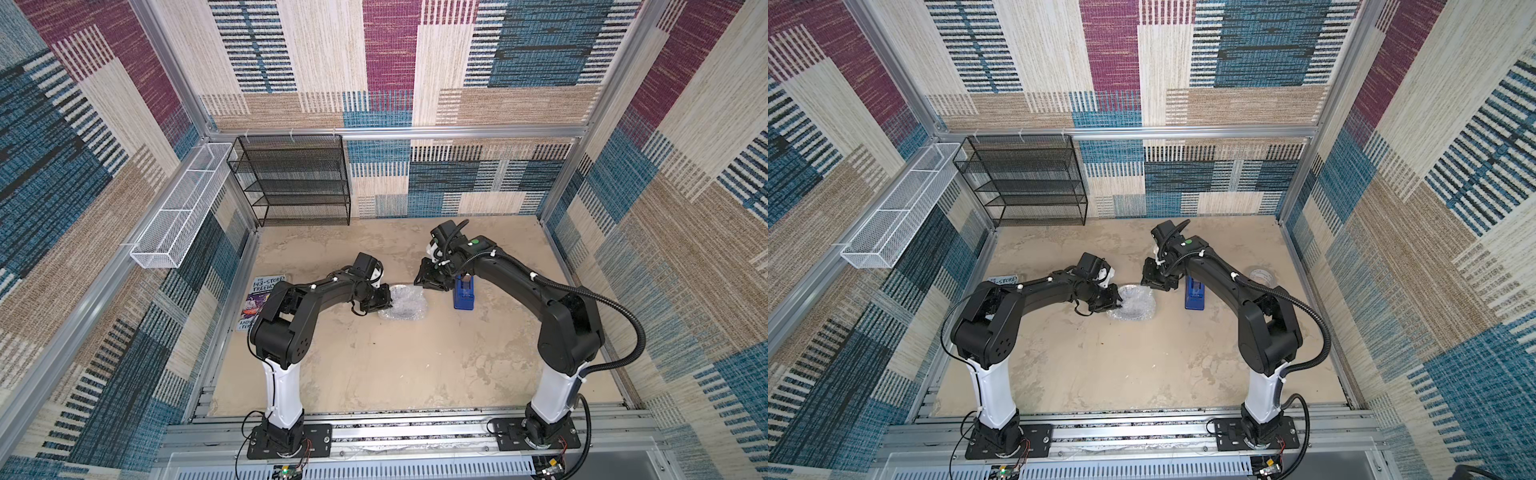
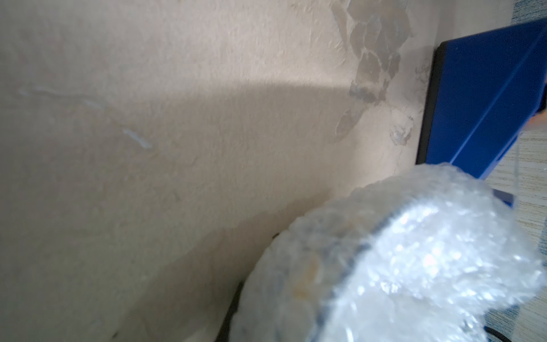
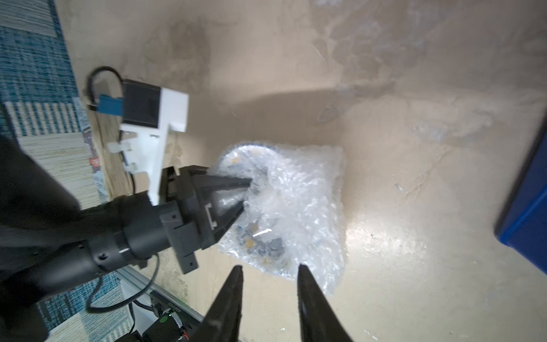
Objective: Wrap bowls in bubble wrap
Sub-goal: Stick the tape on the bubble wrap.
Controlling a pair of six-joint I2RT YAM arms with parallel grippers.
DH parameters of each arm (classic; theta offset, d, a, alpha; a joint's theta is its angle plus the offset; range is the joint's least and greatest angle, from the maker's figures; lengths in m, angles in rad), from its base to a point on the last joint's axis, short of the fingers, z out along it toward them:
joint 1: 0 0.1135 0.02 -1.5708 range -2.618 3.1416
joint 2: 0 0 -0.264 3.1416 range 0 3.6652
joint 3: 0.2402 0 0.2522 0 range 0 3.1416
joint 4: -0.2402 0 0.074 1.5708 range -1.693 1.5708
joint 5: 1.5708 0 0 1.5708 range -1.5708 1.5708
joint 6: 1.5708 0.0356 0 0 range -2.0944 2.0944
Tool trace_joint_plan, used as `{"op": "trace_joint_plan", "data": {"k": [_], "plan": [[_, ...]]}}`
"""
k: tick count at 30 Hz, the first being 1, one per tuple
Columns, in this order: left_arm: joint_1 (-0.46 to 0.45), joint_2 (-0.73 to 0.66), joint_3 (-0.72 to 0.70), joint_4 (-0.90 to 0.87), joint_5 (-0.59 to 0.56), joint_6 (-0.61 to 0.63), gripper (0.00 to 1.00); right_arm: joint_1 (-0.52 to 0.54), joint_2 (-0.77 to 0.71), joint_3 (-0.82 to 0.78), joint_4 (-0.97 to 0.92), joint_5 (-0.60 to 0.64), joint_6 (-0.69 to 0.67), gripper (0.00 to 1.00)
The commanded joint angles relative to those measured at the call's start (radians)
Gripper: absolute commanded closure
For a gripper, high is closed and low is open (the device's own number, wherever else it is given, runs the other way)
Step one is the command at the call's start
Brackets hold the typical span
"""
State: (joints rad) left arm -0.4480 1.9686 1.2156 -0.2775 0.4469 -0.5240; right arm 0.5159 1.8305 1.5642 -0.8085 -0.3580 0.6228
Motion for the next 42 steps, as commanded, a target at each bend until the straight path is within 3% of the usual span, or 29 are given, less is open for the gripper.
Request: {"op": "trace_joint_plan", "data": {"k": [1, 4, 10, 19, 30, 38, 42], "plan": [[-0.001, 0.009, 0.001, -0.052, -0.071, 0.018, 1.0, 0.005, 0.014, 0.0, 0.131, -0.135, -0.009, 0.72], [-0.003, 0.01, 0.005, -0.057, -0.073, 0.019, 1.0, 0.019, 0.06, -0.001, 0.184, -0.214, -0.01, 0.76], [-0.005, 0.017, 0.01, -0.056, -0.07, 0.019, 1.0, 0.033, 0.173, -0.003, 0.214, -0.238, -0.049, 0.79], [-0.004, 0.004, 0.007, -0.065, -0.081, 0.026, 1.0, 0.027, 0.326, -0.099, 0.188, -0.147, -0.06, 0.86], [-0.005, 0.012, 0.007, -0.062, -0.081, 0.021, 1.0, 0.022, 0.143, -0.033, 0.161, -0.081, -0.048, 0.82], [-0.006, 0.012, 0.012, -0.065, -0.083, 0.022, 1.0, 0.024, 0.069, -0.183, 0.212, -0.133, -0.044, 0.83], [-0.006, 0.013, 0.013, -0.067, -0.085, 0.024, 1.0, 0.026, 0.108, -0.259, 0.214, -0.108, -0.051, 0.83]]}}
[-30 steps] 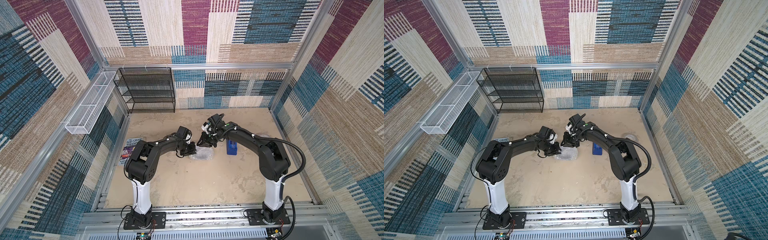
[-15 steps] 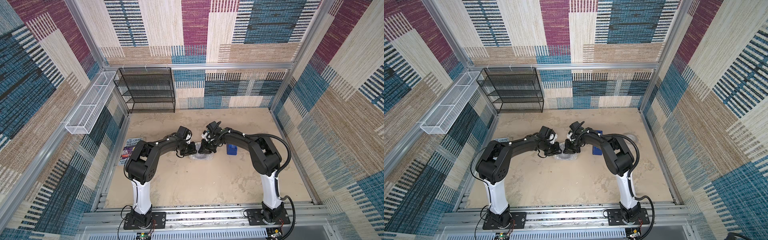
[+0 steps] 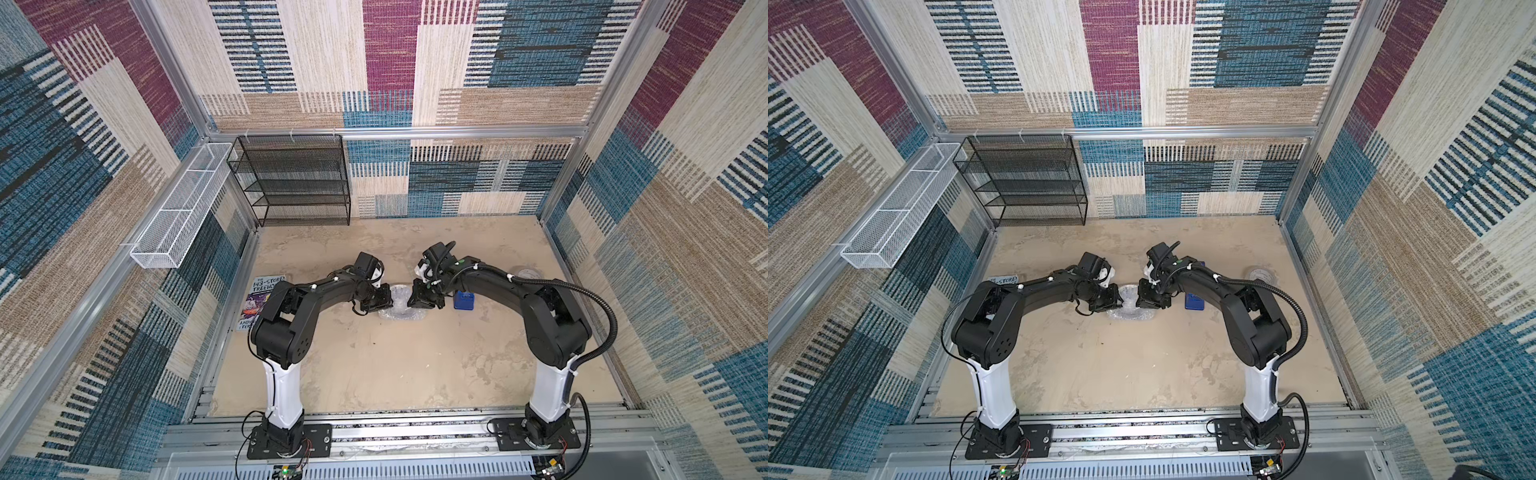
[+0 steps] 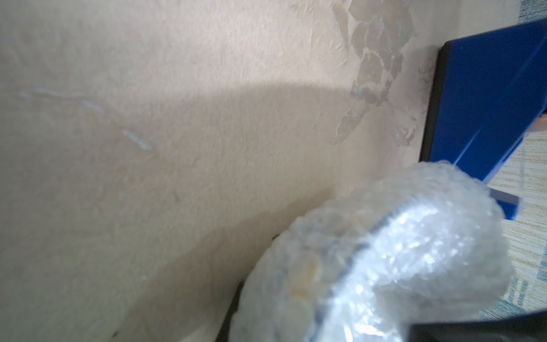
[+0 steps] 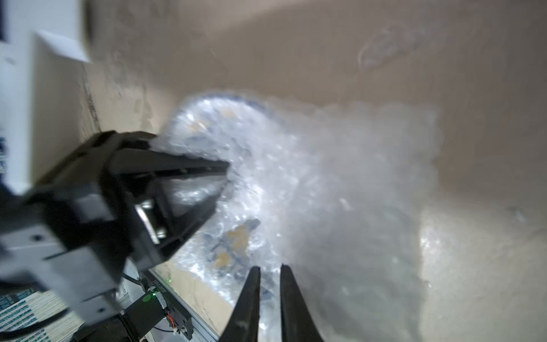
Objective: Wrap bowls in bubble wrap
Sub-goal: Stick the tape on the bubble wrap.
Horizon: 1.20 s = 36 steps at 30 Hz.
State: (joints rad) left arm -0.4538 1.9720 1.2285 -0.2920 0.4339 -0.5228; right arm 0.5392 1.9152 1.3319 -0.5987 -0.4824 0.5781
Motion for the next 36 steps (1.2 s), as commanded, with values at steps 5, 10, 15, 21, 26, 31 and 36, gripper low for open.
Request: {"op": "trace_joint_plan", "data": {"k": [5, 10, 15, 21, 26, 31, 36], "plan": [[0.0, 0.01, 0.004, -0.061, -0.079, 0.028, 1.0, 0.005, 0.055, -0.008, -0.012, 0.058, -0.005, 0.83], [0.0, 0.003, 0.005, -0.063, -0.084, 0.028, 1.0, 0.006, -0.017, 0.115, -0.076, 0.113, 0.003, 0.83], [0.0, 0.004, 0.001, -0.061, -0.086, 0.025, 1.0, 0.016, -0.019, 0.212, -0.095, 0.093, -0.001, 0.84], [0.0, 0.005, 0.001, -0.061, -0.093, 0.021, 1.0, 0.049, 0.07, 0.124, 0.004, 0.017, -0.001, 0.84], [0.0, 0.001, 0.0, -0.062, -0.095, 0.02, 1.0, 0.054, 0.12, 0.023, 0.044, 0.028, 0.002, 0.84], [0.0, -0.024, 0.001, -0.083, -0.125, 0.027, 1.0, 0.054, 0.095, 0.072, 0.022, 0.068, -0.006, 0.84], [0.0, -0.058, -0.001, -0.1, -0.155, 0.031, 0.81, 0.054, 0.101, 0.155, -0.02, 0.089, -0.032, 0.84]]}}
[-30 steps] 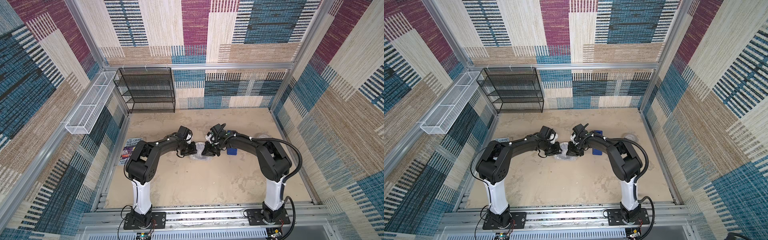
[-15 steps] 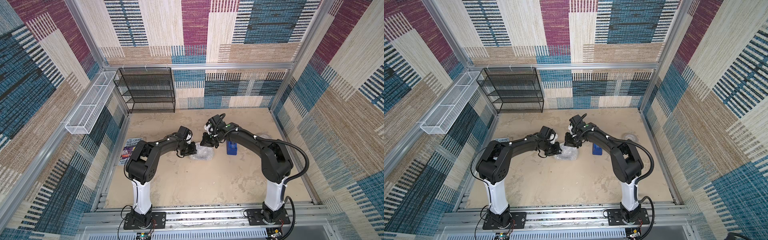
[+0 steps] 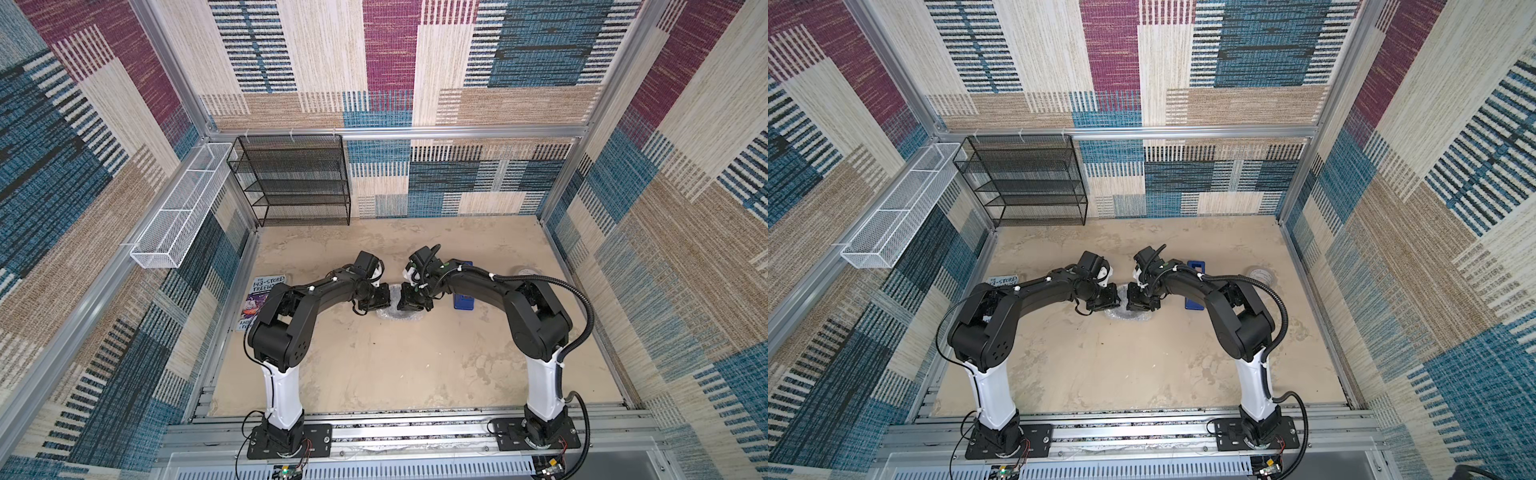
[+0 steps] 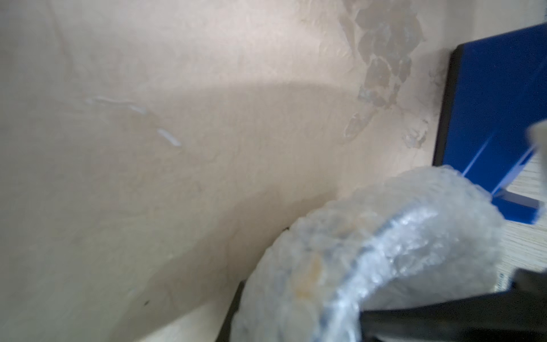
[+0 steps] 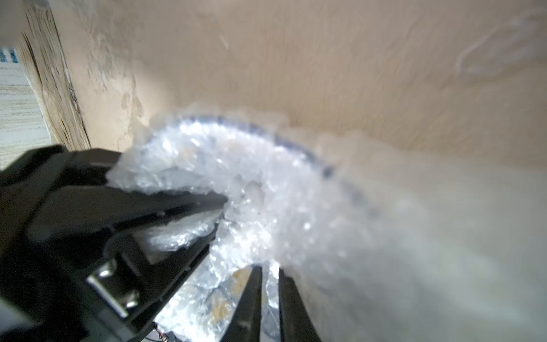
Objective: Wrap bowls in bubble wrap
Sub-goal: Stick the tape on the bubble wrap.
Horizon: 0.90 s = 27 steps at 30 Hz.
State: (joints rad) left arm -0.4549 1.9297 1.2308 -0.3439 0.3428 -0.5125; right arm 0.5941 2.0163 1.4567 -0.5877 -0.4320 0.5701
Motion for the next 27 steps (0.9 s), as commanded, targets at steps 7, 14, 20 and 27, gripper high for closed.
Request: {"op": "trace_joint_plan", "data": {"k": [7, 14, 20, 27], "plan": [[0.002, -0.053, -0.026, -0.035, -0.074, 0.019, 0.46, 0.0, 0.034, 0.099, -0.038, 0.044, -0.033, 0.84], [0.005, -0.063, -0.031, -0.03, -0.092, 0.013, 0.23, 0.0, 0.041, 0.139, -0.052, 0.034, -0.029, 0.84], [0.025, -0.13, -0.053, -0.013, -0.128, 0.01, 0.2, 0.0, 0.02, 0.168, -0.066, 0.038, -0.024, 0.84], [0.042, -0.183, 0.01, -0.068, -0.183, 0.038, 0.19, 0.0, -0.011, 0.157, -0.061, 0.044, -0.022, 0.85]]}}
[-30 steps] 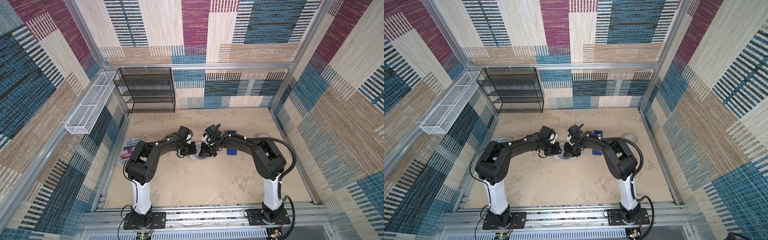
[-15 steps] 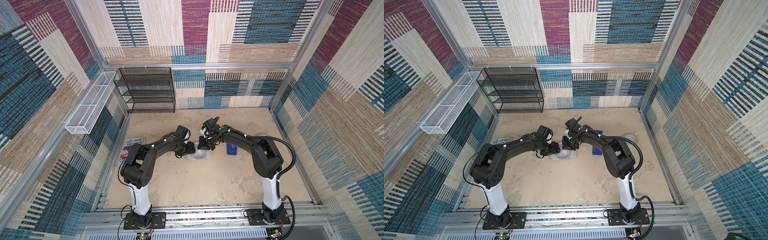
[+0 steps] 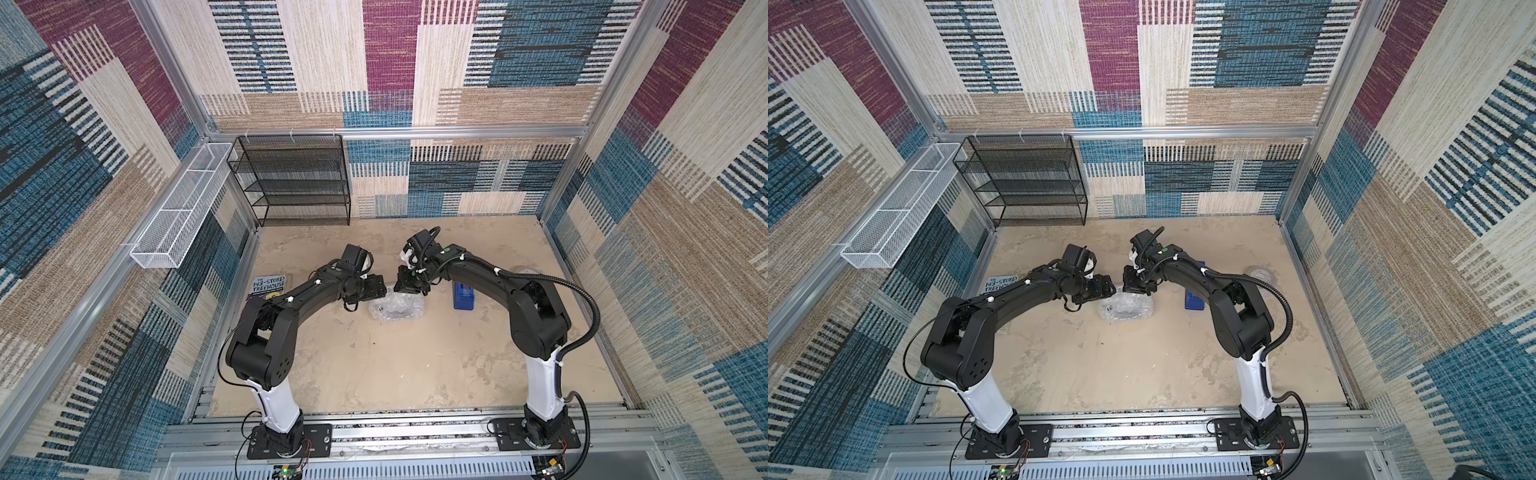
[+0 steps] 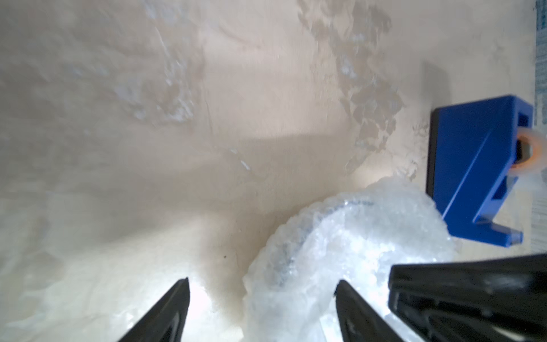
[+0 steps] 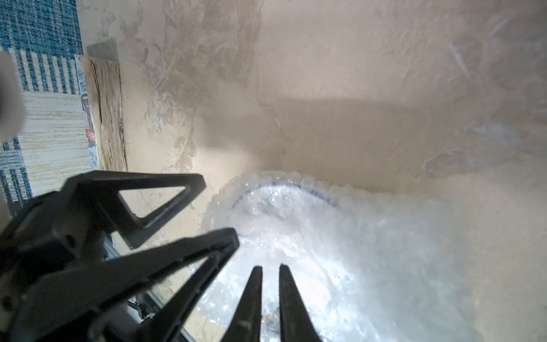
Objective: Wrap bowls in bubble wrap
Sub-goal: Stick the tape on the bubble wrap, then reset both arms
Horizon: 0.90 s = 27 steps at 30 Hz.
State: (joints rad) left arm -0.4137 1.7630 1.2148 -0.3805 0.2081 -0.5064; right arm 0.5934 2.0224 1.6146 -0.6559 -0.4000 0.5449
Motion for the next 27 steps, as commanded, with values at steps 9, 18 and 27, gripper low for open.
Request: {"op": "trace_joint_plan", "data": {"k": [9, 18, 27], "plan": [[0.018, -0.078, 0.009, -0.037, -0.059, 0.024, 0.19, 0.006, -0.075, -0.075, 0.081, -0.043, 0.008, 0.85], [0.02, -0.27, -0.174, 0.118, -0.21, -0.013, 0.19, 0.016, -0.134, -0.11, 0.193, 0.029, -0.009, 0.86], [0.015, -0.698, -0.744, 0.901, -0.51, 0.329, 0.01, 0.014, -0.565, -0.492, 0.566, 0.369, -0.181, 0.51]]}}
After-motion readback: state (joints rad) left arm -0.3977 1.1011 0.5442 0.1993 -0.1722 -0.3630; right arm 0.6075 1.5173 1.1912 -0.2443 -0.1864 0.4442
